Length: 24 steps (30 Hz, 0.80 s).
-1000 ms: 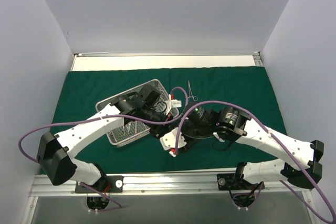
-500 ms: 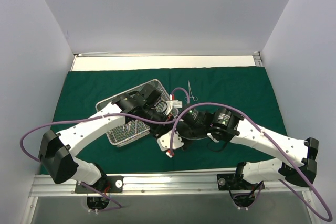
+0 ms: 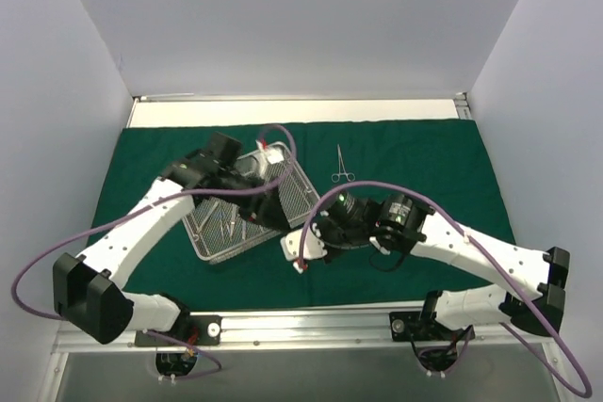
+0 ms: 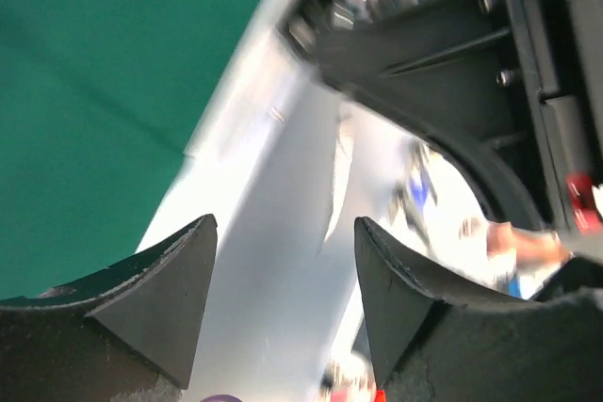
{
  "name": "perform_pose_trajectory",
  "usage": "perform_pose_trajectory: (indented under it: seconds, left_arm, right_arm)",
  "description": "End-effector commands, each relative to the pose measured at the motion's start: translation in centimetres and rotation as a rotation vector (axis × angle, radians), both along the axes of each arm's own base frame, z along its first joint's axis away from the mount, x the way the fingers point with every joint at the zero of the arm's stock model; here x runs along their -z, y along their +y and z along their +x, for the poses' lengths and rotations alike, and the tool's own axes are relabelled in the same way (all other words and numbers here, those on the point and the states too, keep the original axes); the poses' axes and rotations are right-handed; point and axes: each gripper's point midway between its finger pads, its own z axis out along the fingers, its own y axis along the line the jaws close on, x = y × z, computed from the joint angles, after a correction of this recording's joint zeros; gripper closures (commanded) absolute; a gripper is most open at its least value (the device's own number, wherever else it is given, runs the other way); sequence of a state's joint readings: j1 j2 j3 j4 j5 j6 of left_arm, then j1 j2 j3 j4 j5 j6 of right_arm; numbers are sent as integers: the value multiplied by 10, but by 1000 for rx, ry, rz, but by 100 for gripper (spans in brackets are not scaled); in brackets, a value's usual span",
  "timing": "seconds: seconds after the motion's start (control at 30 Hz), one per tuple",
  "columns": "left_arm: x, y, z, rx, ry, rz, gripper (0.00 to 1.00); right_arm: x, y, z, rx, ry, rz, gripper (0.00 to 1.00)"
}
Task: Open and lay out the surgical kit
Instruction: Place the medical item in the surgical kit.
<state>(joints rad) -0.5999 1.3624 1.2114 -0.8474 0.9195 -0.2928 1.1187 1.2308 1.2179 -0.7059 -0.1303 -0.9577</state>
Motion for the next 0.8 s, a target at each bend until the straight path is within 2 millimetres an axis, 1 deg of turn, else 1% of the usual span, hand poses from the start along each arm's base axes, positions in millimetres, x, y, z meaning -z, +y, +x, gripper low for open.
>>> perform_pose_trajectory:
  seconds: [0.0, 0.03, 0.07, 0.1, 0.13, 0.17, 0.2, 0.23, 0.27, 0.3, 0.33, 0.37, 0.4, 0.43, 0.47, 0.5, 0.53, 0.6, 0.63, 0.67, 0.7, 0.73, 0.77]
  left_arm:
    - [-17, 38, 42, -218, -130, 12, 32]
    - [-14, 63, 66, -367, -119, 66, 31]
    - [-5, 86, 85, -499, -147, 168, 31]
    - [-5, 110, 103, -631, -119, 214, 32]
    - [-2, 122, 108, -691, -97, 245, 32]
    - [0, 130, 113, -739, -82, 260, 33]
    - [2, 135, 119, -770, -69, 262, 34]
    - [1, 139, 125, -793, -72, 256, 34]
    - [1, 139, 127, -791, -74, 258, 34]
    - [4, 139, 131, -782, -73, 262, 34]
    - [2, 139, 135, -771, -90, 264, 34]
    - [3, 139, 138, -767, -98, 268, 34]
    - [7, 139, 142, -763, -91, 276, 34]
    - [7, 138, 145, -756, -95, 271, 34]
    - [7, 137, 148, -752, -95, 265, 34]
    - [10, 136, 151, -748, -78, 265, 34]
    - [9, 132, 155, -744, -71, 240, 34]
    - [11, 128, 160, -734, -54, 224, 34]
    - [10, 126, 163, -731, -52, 216, 34]
    - [10, 125, 165, -725, -51, 212, 34]
    - [10, 124, 168, -721, -49, 213, 34]
    - [11, 125, 169, -716, -50, 217, 34]
    - [13, 125, 172, -714, -45, 225, 34]
  right_arm:
    - [15, -14, 9, 129, 83, -17, 100]
    - [18, -23, 24, 215, 111, -9, 100]
    - [26, -25, 30, 300, 164, -2, 100]
    - [26, -22, 41, 361, 183, 41, 100]
    - [27, -22, 50, 415, 196, 71, 100]
    - [29, -28, 64, 519, 231, 109, 100]
    - [19, -20, 81, 575, 248, 200, 100]
    - [16, -21, 95, 651, 276, 259, 100]
    - [19, -33, 119, 769, 309, 304, 100]
    - [14, -29, 132, 855, 359, 388, 100]
    - [5, -28, 146, 911, 368, 439, 100]
    - [15, -29, 163, 995, 393, 443, 100]
    - [17, -39, 180, 1102, 396, 468, 100]
    - [23, -41, 201, 1223, 408, 478, 100]
    - [27, -46, 211, 1287, 399, 474, 100]
    - [30, -54, 223, 1359, 381, 482, 100]
    - [45, -60, 233, 1458, 393, 481, 100]
    - [47, -66, 252, 1532, 386, 530, 100]
    - [59, -73, 261, 1588, 393, 530, 100]
    - [61, -77, 269, 1620, 379, 539, 100]
    - [67, -82, 274, 1648, 383, 532, 100]
    - [85, -94, 281, 1699, 394, 496, 100]
    - [87, -99, 287, 1724, 396, 495, 100]
